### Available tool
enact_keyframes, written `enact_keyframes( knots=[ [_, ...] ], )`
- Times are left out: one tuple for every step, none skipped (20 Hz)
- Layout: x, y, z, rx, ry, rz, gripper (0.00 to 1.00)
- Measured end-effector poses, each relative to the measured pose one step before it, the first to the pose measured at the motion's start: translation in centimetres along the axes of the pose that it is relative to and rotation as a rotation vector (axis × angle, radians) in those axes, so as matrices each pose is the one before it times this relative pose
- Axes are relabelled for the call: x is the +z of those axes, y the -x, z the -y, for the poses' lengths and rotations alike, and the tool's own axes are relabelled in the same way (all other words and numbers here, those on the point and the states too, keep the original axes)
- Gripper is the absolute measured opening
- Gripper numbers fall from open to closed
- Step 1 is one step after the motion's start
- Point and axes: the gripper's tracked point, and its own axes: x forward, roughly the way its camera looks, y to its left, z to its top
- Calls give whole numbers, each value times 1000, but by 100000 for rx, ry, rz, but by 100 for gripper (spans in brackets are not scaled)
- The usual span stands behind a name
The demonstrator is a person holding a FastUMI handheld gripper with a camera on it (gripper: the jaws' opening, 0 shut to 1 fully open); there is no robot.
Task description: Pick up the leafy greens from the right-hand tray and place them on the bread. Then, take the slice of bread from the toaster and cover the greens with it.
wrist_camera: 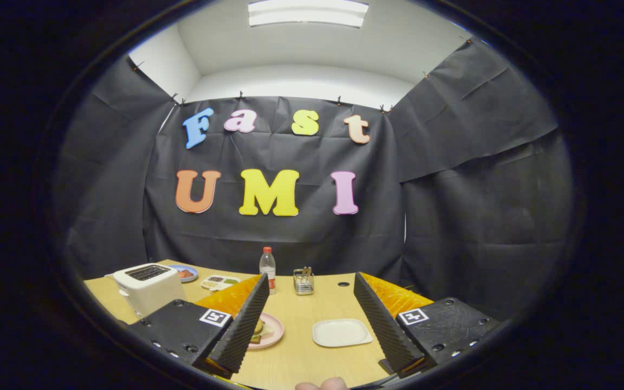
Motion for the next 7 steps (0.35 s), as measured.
enact_keyframes(
  knots=[
    [32, 52, -135, 207, 297, 381, 96],
    [78, 92, -205, 418, 108, 160, 96],
    [109, 12, -197, 383, 50, 118, 96],
    [-32, 5, -183, 380, 155, 68, 96],
    [103, 9, -97, 130, 279, 137, 96],
    [67, -41, -69, 216, 303, 153, 96],
    [-21, 15, -112, 205, 292, 48, 96]
  ],
)
